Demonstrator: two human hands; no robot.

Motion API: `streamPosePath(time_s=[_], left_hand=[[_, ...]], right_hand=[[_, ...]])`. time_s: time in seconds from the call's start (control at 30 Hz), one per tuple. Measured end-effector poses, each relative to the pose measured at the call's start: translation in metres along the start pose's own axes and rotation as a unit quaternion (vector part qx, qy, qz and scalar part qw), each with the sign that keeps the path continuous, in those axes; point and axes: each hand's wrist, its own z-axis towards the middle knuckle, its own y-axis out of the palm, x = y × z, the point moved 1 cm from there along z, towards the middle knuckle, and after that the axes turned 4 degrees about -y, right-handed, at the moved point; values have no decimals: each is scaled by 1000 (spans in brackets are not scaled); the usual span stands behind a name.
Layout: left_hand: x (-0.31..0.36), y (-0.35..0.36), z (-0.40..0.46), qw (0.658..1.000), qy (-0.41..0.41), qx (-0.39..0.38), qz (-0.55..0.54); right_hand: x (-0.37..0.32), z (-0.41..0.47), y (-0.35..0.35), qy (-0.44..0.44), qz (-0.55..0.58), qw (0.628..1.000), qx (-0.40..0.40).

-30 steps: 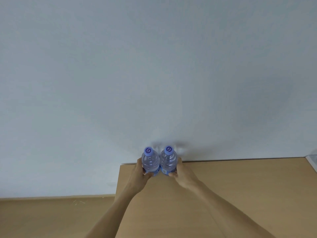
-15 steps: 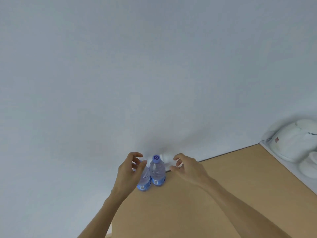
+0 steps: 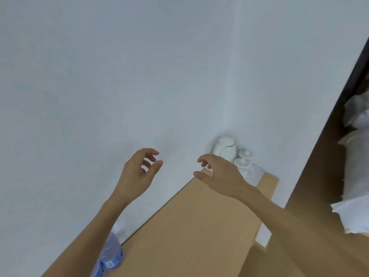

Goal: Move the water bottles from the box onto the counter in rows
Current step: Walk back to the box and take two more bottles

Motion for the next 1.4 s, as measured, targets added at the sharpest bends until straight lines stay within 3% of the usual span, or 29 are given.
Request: streamPosePath(time_s=[0.33, 0.73, 1.03, 1.4], left_hand=[[172, 152, 72, 982, 153, -86, -68], [367, 358, 71, 956, 212, -152, -137], [432, 479, 107, 951, 222, -183, -116], [482, 652, 239, 936, 273, -186, -119]], right_hand=[[118, -92, -177, 89, -132, 980, 119], [270, -216, -350, 173, -218, 945, 169], [387, -238, -401, 235, -228, 927, 183], [536, -179, -472, 280, -247, 908, 192]])
